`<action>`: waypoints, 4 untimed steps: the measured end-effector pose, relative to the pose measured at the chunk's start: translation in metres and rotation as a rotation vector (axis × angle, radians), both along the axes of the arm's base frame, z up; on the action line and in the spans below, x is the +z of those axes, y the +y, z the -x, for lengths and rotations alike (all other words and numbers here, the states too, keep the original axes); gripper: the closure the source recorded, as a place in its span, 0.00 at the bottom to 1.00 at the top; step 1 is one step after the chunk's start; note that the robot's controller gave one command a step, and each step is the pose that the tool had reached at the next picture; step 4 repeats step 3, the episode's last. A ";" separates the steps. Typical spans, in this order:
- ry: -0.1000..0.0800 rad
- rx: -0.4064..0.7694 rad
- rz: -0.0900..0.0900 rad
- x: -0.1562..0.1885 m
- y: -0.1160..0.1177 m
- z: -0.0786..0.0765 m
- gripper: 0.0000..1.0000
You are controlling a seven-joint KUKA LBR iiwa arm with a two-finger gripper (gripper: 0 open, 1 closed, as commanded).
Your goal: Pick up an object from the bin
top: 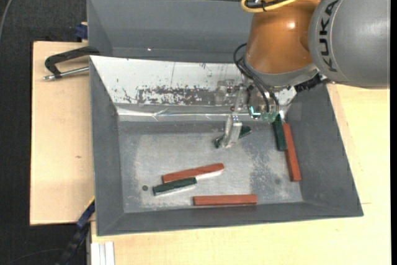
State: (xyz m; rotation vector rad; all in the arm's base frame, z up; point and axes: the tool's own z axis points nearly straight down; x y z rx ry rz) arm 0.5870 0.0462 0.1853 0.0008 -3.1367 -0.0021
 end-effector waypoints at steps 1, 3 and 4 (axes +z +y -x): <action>0.003 -0.015 0.000 -0.119 -0.001 0.046 0.00; -0.019 -0.018 -0.002 0.032 0.019 0.023 1.00; -0.019 -0.018 -0.002 0.032 0.019 0.023 1.00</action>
Offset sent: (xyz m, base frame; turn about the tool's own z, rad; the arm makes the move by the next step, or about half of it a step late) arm -0.0433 -0.0012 -0.1153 0.0157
